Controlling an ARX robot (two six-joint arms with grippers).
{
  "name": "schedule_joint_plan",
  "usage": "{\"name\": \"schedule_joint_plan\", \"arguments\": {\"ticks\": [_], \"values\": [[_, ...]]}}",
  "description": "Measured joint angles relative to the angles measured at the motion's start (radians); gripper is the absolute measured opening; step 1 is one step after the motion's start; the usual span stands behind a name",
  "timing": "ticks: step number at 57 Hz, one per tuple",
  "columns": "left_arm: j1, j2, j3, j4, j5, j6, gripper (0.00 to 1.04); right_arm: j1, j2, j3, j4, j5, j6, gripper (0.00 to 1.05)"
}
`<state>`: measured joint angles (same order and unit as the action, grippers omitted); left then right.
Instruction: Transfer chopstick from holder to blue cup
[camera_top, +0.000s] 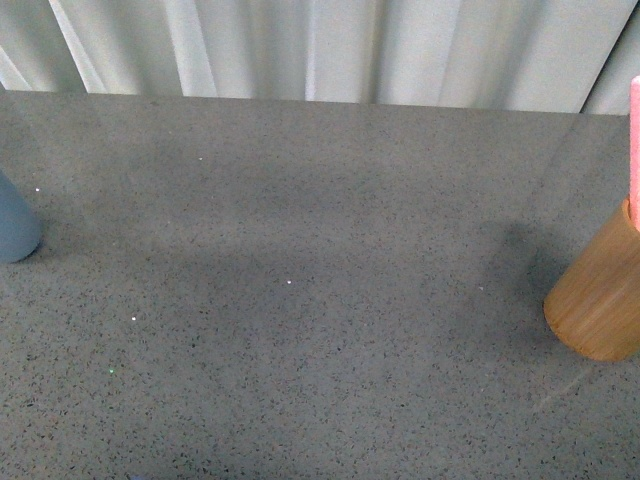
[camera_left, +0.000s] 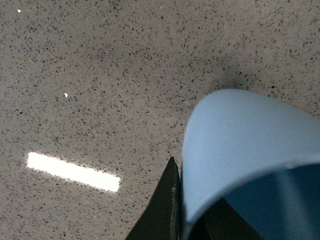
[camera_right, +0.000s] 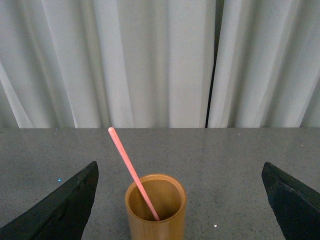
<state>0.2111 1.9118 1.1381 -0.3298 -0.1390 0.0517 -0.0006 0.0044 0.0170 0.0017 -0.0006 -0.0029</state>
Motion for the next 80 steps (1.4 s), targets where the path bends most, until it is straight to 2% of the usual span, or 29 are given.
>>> {"name": "schedule_joint_plan", "arguments": {"ticks": [12, 24, 34, 43, 54, 66, 80], "values": [[-0.018, -0.061, 0.001, -0.040, -0.003, 0.055, 0.03, 0.000, 0.000, 0.000, 0.000, 0.000, 0.000, 0.95], [-0.119, -0.148, 0.033, -0.127, 0.043, 0.115, 0.03, 0.000, 0.000, 0.000, 0.000, 0.000, 0.000, 0.95], [-0.273, -0.190, 0.072, -0.188, 0.052, 0.141, 0.03, 0.000, 0.000, 0.000, 0.000, 0.000, 0.000, 0.95], [-0.429, -0.173, 0.097, -0.209, 0.029, 0.143, 0.03, 0.000, 0.000, 0.000, 0.000, 0.000, 0.000, 0.95], [-0.581, -0.107, 0.096, -0.213, 0.000, 0.142, 0.03, 0.000, 0.000, 0.000, 0.000, 0.000, 0.000, 0.95], [-0.657, -0.063, 0.058, -0.200, -0.012, 0.129, 0.03, 0.000, 0.000, 0.000, 0.000, 0.000, 0.000, 0.95], [-0.689, -0.024, 0.051, -0.169, -0.020, 0.119, 0.03, 0.000, 0.000, 0.000, 0.000, 0.000, 0.000, 0.95]]}}
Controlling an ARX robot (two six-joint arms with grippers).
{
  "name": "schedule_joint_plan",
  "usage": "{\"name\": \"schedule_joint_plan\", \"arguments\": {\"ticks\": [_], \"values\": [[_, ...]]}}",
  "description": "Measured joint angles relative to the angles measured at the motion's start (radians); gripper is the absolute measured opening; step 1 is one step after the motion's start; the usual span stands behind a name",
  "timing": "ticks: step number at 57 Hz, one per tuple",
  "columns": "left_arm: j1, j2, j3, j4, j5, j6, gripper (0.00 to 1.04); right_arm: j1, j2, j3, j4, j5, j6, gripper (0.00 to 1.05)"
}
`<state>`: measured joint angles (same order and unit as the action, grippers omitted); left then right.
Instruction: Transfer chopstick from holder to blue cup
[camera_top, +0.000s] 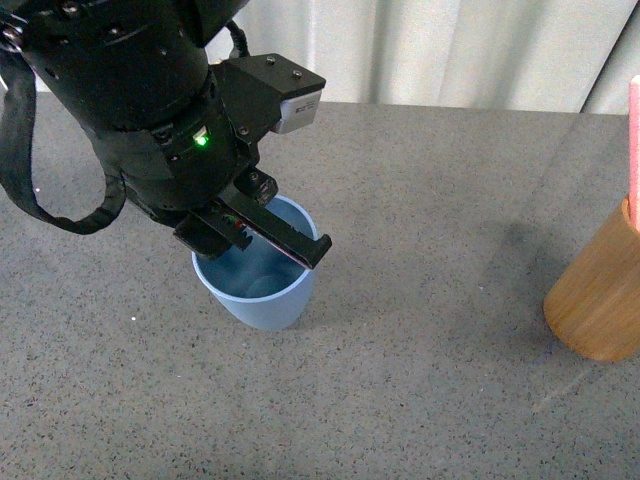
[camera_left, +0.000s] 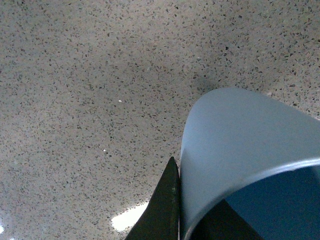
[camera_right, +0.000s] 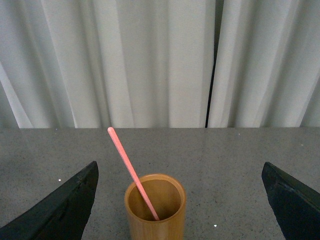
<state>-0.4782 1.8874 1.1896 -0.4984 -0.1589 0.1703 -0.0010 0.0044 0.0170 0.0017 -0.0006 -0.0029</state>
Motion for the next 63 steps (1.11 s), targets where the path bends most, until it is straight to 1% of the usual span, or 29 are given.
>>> {"name": "schedule_joint_plan", "arguments": {"ticks": [18, 46, 48, 58, 60, 63], "values": [[0.018, 0.043, -0.001, 0.042, -0.017, -0.017, 0.03, 0.000, 0.000, 0.000, 0.000, 0.000, 0.000, 0.95], [0.012, 0.051, -0.013, 0.060, 0.007, -0.042, 0.04, 0.000, 0.000, 0.000, 0.000, 0.000, 0.000, 0.95], [0.011, 0.052, -0.013, 0.060, 0.013, -0.048, 0.07, 0.000, 0.000, 0.000, 0.000, 0.000, 0.000, 0.95], [-0.003, 0.063, -0.013, 0.060, 0.031, -0.064, 0.34, 0.000, 0.000, 0.000, 0.000, 0.000, 0.000, 0.95], [-0.004, 0.063, -0.013, 0.060, 0.031, -0.064, 0.37, 0.000, 0.000, 0.000, 0.000, 0.000, 0.000, 0.95], [-0.005, 0.064, -0.012, 0.058, 0.030, -0.067, 0.48, 0.000, 0.000, 0.000, 0.000, 0.000, 0.000, 0.95]]}}
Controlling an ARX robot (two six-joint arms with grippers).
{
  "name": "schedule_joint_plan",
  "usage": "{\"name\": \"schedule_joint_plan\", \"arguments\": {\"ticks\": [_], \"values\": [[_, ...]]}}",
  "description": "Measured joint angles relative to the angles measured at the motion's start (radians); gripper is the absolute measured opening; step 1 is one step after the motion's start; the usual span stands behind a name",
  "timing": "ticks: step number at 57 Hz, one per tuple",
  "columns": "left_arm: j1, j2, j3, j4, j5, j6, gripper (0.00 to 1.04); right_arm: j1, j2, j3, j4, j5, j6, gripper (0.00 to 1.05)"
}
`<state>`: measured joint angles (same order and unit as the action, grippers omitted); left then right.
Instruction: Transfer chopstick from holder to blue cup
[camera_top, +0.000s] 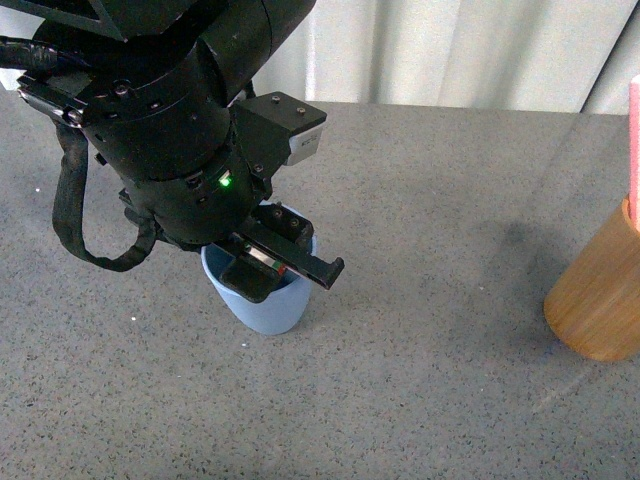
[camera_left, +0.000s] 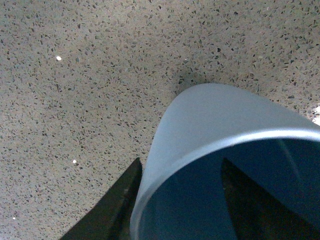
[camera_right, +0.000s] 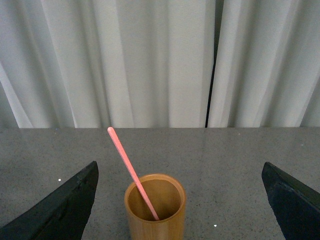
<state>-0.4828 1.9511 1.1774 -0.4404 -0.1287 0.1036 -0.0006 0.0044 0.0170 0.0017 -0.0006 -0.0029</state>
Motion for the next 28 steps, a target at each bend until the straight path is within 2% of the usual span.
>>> {"name": "schedule_joint_plan", "arguments": {"ticks": [15, 28], "values": [[0.049, -0.050, 0.006, -0.017, 0.009, 0.001, 0.98, 0.000, 0.000, 0.000, 0.000, 0.000, 0.000, 0.95], [0.142, -0.188, -0.018, -0.008, 0.056, 0.012, 0.98, 0.000, 0.000, 0.000, 0.000, 0.000, 0.000, 0.95]]}}
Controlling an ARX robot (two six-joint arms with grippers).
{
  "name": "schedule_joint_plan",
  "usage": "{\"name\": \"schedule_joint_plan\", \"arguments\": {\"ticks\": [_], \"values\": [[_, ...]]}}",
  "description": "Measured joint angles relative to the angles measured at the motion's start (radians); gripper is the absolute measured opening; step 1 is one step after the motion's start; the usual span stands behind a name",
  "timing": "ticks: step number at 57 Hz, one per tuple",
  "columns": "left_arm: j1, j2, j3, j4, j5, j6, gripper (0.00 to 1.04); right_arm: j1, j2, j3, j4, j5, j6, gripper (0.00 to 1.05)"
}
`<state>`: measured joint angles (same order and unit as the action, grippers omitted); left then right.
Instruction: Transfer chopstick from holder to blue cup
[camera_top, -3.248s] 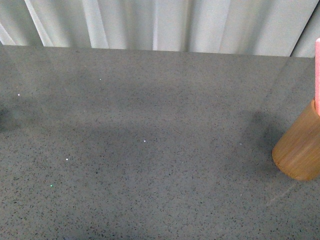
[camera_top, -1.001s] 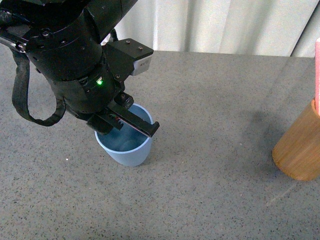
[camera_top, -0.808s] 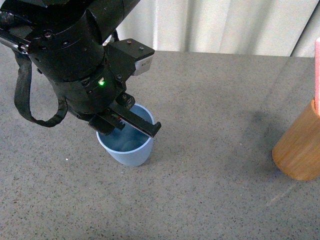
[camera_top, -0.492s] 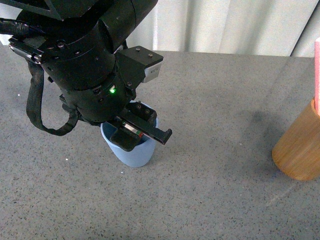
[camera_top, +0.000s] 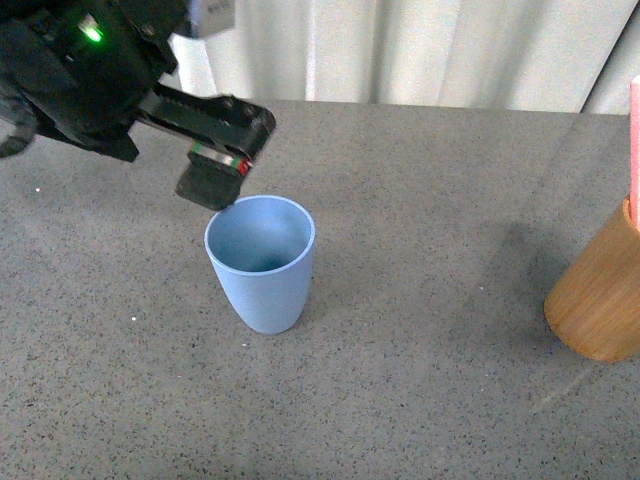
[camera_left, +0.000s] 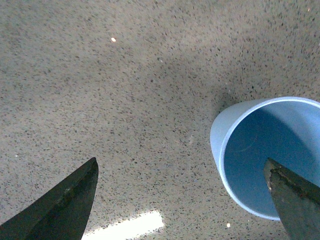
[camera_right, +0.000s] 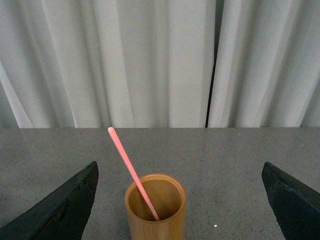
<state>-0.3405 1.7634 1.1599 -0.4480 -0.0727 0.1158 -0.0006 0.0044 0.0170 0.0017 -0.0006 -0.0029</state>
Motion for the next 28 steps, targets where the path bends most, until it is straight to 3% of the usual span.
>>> {"name": "schedule_joint_plan", "arguments": {"ticks": [9, 19, 28], "values": [[0.055, -0.117, -0.079, 0.133, 0.020, -0.025, 0.98, 0.000, 0.000, 0.000, 0.000, 0.000, 0.000, 0.95], [0.121, -0.351, -0.307, 0.511, -0.078, -0.072, 0.98, 0.000, 0.000, 0.000, 0.000, 0.000, 0.000, 0.95], [0.130, -0.401, -0.352, 0.572, -0.085, -0.084, 0.98, 0.000, 0.000, 0.000, 0.000, -0.001, 0.000, 0.95]]}}
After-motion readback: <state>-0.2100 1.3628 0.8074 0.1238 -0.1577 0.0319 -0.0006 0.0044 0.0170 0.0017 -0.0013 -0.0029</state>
